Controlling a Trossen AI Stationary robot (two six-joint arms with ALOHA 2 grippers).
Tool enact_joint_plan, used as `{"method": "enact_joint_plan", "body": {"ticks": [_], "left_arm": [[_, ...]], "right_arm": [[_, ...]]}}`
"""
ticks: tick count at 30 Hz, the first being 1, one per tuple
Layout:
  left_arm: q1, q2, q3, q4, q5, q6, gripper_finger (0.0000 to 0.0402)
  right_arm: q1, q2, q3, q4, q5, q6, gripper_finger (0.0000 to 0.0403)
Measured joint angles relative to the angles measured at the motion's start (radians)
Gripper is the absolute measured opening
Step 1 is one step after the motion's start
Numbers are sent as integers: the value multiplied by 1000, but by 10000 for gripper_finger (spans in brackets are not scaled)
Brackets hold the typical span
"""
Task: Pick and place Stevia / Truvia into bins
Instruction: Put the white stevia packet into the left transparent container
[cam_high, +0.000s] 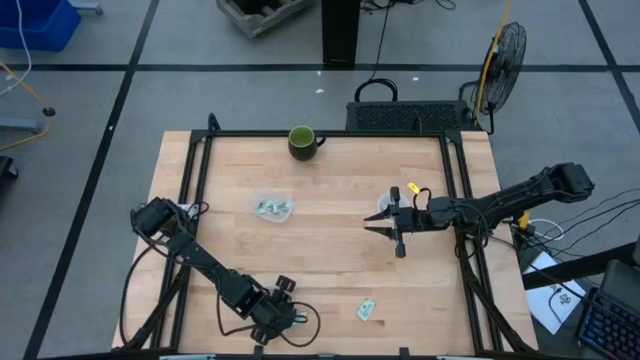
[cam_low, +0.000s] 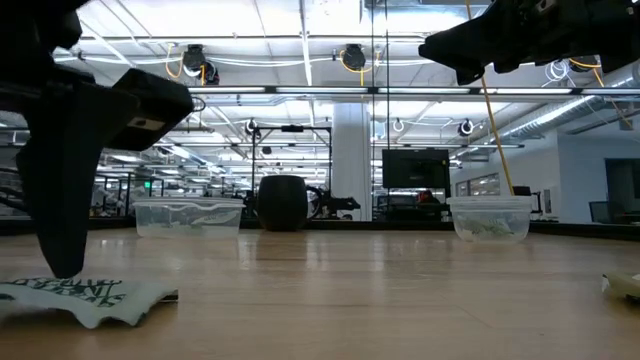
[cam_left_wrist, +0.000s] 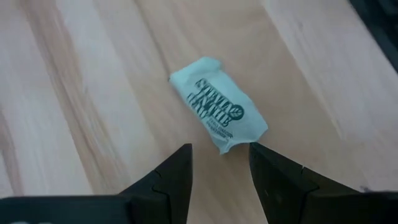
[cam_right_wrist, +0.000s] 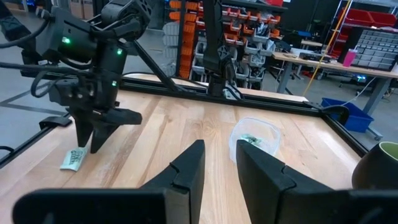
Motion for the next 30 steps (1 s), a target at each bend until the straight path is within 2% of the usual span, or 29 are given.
{"method": "enact_joint_plan", "body": {"ticks": [6,14,19,24,30], "left_arm": [[-7,0,0,33,2,40,159],[-6,0,0,68,41,5,90],[-6,0,0,84,42,6,60],[1,0,0,33,43,-58,55],[16,-1,0,39,42,-72,77]], "right_arm": [[0,0,0,0,0,0,84],[0,0,0,0,0,0,84],[0,0,0,0,0,0,84],[0,0,0,0,0,0,84],[0,0,0,0,0,0,84]]}}
